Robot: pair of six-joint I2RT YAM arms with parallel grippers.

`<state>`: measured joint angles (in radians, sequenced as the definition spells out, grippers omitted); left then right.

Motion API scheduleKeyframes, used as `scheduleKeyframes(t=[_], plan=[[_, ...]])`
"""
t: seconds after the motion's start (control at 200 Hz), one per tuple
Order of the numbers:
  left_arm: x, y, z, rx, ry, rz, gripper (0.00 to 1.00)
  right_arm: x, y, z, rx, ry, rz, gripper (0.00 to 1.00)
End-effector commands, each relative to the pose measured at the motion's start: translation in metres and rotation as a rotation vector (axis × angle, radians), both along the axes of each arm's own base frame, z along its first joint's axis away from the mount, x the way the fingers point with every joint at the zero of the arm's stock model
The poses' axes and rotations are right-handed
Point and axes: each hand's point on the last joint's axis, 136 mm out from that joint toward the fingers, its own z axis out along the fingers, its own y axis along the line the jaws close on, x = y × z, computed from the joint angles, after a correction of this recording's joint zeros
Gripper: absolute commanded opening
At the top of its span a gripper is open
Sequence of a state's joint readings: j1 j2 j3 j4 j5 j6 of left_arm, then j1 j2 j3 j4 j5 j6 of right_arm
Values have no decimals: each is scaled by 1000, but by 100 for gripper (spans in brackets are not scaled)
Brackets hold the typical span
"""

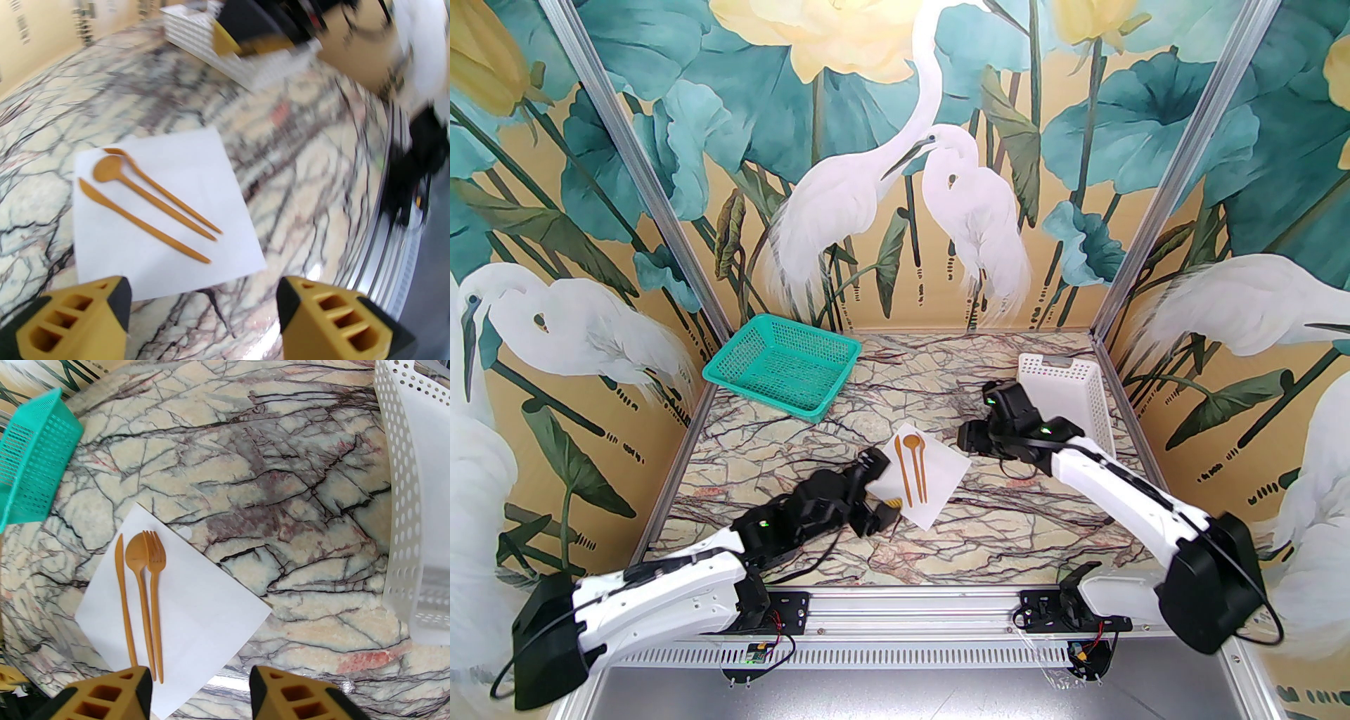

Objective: Place the utensils on the paper napkin and roll it up

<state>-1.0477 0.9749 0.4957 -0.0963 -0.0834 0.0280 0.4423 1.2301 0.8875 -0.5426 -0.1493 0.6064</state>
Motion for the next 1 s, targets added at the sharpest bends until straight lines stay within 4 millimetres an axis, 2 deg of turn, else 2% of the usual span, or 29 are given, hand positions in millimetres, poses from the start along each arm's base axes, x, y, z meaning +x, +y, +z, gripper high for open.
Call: scheduleKeyframes(t=[0.0,0.19,0.305,0.415,0.555,0.755,0.995], plan=[[-7,-15,-9,147,-63,-75,70,-6,-7,15,100,-43,-18,61],[-25,-41,-43,321,-38,-189,70,-20,-36,24,108,-90,-78,70],[-26,-51,-57,435,-39,-231,68,-29,-46,24,89,-101,-89,72],[-22,-53,-66,590,-35,-268,64,-34,-54,24,76,-107,-96,72],[-23,-49,-79,731,-11,-328,64,-37,-61,26,66,-122,-110,72],[-34,-51,-95,757,45,-399,66,-37,-72,31,54,-145,-131,73],[-26,-56,-112,799,56,-408,68,-37,-77,29,52,-139,-138,73]])
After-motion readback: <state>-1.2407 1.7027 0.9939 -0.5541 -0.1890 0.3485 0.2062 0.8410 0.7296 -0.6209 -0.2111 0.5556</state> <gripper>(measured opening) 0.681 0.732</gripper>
